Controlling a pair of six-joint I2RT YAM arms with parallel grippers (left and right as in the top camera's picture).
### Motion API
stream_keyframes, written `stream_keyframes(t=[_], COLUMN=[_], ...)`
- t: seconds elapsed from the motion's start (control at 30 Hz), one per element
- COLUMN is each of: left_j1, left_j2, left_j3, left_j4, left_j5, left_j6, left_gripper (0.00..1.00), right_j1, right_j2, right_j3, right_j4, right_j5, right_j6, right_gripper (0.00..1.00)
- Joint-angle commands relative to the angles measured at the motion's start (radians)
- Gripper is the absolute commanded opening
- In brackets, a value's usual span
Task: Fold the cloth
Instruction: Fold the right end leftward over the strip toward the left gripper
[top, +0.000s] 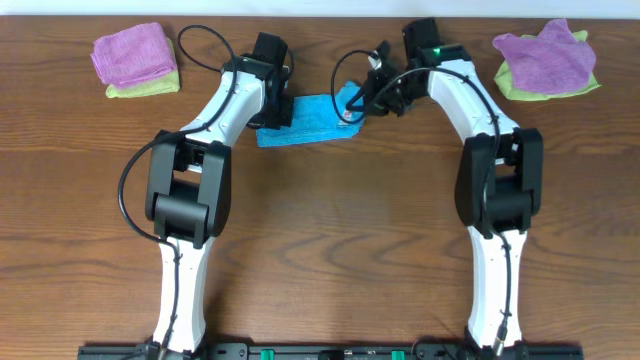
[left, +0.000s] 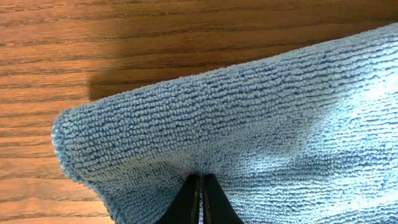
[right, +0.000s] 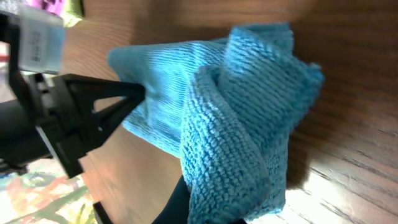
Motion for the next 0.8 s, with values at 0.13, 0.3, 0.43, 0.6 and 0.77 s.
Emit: stream_keyframes(t=[0.13,0.3,0.43,0.6,0.77], left_j1=[0.007,0.007,0.007,0.007,0.009], left_j2=[0.053,0.053,0.053,0.053,0.053], left_j3=[-0.005,-0.005,-0.005,-0.005,-0.005], left_j4=[0.005,0.008,0.008,0.008,0.008], left_j5=[0.004,0.004,0.004,0.004,0.004], left_j6=[-0.012,-0.012,-0.012,-0.012,-0.012], left_gripper=[0.06,0.06,0.06,0.06,0.06], right_j1=[0.010,0.029,0.054,0.078,0.084], right_j2=[-0.089,-0.097,-0.096,-0.097,-0.097], right_j3=[0.032,0.032,0.032,0.032,0.032], right_j4=[0.012,0.048,0.068,0.095,0.110], right_j5=[-0.041,-0.078,-0.081,-0.081,-0.101], right_j6=[0.015,0.023,0.031,0.031,0.042], right_gripper=[0.02,0.02,0.02,0.01,0.02])
